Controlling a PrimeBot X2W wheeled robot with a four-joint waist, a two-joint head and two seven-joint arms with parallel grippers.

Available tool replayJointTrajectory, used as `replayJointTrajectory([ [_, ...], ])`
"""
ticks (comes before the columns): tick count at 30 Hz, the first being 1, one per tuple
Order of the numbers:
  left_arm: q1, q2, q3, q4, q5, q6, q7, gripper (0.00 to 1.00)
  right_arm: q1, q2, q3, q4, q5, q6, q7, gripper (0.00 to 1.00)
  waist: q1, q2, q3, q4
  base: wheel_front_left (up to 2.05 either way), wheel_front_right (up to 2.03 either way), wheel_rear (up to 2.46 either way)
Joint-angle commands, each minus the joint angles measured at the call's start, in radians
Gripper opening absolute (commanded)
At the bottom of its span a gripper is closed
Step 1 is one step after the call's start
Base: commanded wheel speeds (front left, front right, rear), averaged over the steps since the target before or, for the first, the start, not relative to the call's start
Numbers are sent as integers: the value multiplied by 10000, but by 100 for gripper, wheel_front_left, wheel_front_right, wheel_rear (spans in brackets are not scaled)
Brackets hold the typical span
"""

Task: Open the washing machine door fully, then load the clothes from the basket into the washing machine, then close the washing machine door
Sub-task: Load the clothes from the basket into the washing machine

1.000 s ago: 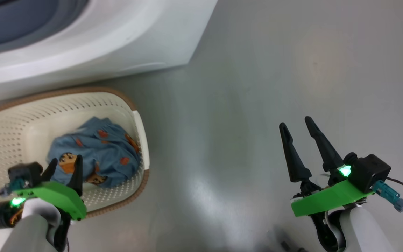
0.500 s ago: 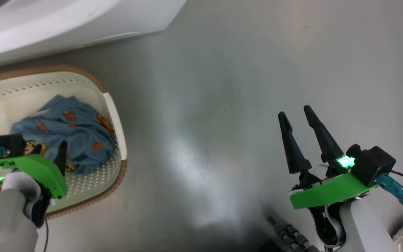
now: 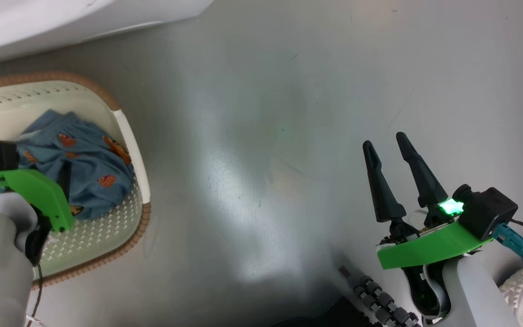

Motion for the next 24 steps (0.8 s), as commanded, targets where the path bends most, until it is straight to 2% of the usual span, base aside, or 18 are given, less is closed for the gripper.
replayJointTrajectory([
  [1, 15, 350, 45, 142, 184, 56, 80, 100, 180, -8, 149, -227, 35, 62, -118, 100, 0, -1, 96, -47, 0, 0, 0],
  [11, -608, 199, -352, 1054, 510, 313, 174, 100, 193, -8, 43, -317, 10, 62, -118, 100, 0, -1, 283, -112, 0, 0, 0],
  [13, -616, 120, -379, 1151, 509, 360, 123, 30, 181, -8, 4, -318, -9, 62, -118, 100, 0, -1, 260, -74, 0, 0, 0],
  [14, -602, 89, -387, 1196, 500, 373, 96, 0, 163, -8, -3, -326, -24, 62, -118, 100, 0, -1, 241, -52, 0, 0, 0],
  [17, -553, 47, -362, 1276, 431, 349, 36, 0, 118, -8, -4, -330, -36, 62, -118, 100, 0, -1, 180, -5, 0, 0, 0],
  [24, -173, -155, -314, 1427, 269, 311, -843, 0, -11, -8, -87, -249, -141, 62, -118, 100, 0, -1, -457, 323, 0, 0, 0],
])
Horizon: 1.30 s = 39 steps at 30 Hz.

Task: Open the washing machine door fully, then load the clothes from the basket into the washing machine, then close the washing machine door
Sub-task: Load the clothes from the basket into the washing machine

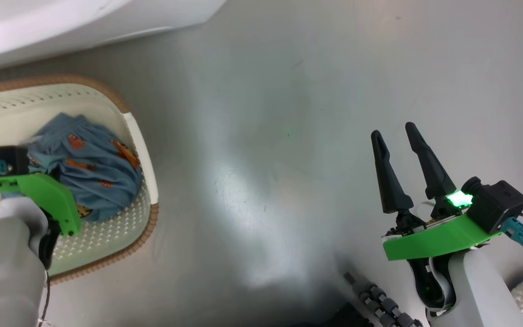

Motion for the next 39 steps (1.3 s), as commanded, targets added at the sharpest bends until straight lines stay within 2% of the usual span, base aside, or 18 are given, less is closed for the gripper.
replayJointTrajectory([
  [1, 433, 322, 203, 6, -91, 24, -176, 0, 182, -18, 164, -140, -100, 62, -118, 100, 0, -1, -294, 171, 0, 0, 0],
  [9, 985, 20, 239, -91, -235, -111, -1699, 0, 172, -18, 111, 6, -178, 62, -118, 100, 0, -1, -1312, 612, 0, 0, 0],
  [16, 1607, -136, 406, -680, -283, -147, -2239, 0, 239, -18, 71, 200, -329, 62, -118, 100, 0, -1, -2341, 1087, 0, 0, 0],
  [25, 3493, -213, 1768, -3761, 279, 630, -2261, 0, 535, -18, 43, 451, -536, 62, -118, 100, 0, -1, -3793, 1744, 0, 0, 0],
  [34, 5128, -473, 3089, -6002, 1114, 802, -2263, 0, 817, -18, 96, 631, -705, 62, -118, 100, 0, -1, -4861, 2123, 0, 0, 0],
  [39, 5929, -823, 3776, -7408, 1807, 793, -2263, 0, 1017, -18, 26, 712, -827, 62, -118, 100, 0, -1, -5469, 2272, 0, 0, 0],
])
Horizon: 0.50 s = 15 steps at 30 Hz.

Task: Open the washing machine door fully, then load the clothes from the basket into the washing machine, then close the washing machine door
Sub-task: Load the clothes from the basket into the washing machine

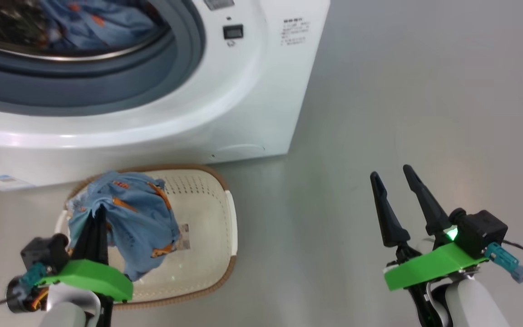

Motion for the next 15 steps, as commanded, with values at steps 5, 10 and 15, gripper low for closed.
replayJointTrajectory([
  [5, 764, -124, 987, -1413, 704, -10, -121, 0, 416, 15, 235, -114, -126, 62, -118, 100, 0, 0, -1120, 384, 0, 0, 0],
  [10, 1287, -425, 1556, -2527, 1346, -88, -121, 0, 546, 15, 230, -94, -190, 62, -118, 100, 0, 0, -1660, 375, 0, 0, 0],
  [15, 1820, -639, 1930, -3582, 1980, -143, -122, 0, 725, 15, 278, -78, -464, 62, -118, 100, 0, 0, -2201, 369, 0, 0, 0],
])
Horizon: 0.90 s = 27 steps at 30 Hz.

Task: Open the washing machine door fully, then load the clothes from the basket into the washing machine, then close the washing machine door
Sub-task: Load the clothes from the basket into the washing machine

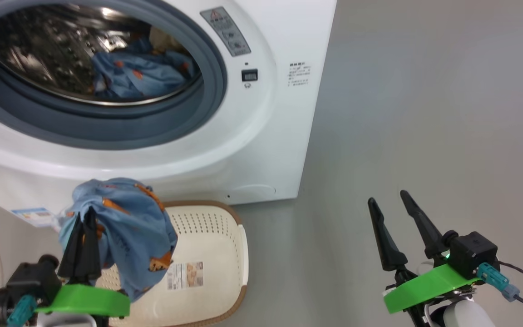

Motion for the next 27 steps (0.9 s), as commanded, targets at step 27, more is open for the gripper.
replayJointTrajectory([
  [27, 2313, -327, 1441, -2431, 855, 37, -120, 0, 950, 15, 130, -585, -244, 62, -118, 100, -1, 0, -1842, -115, 0, 0, 0],
])
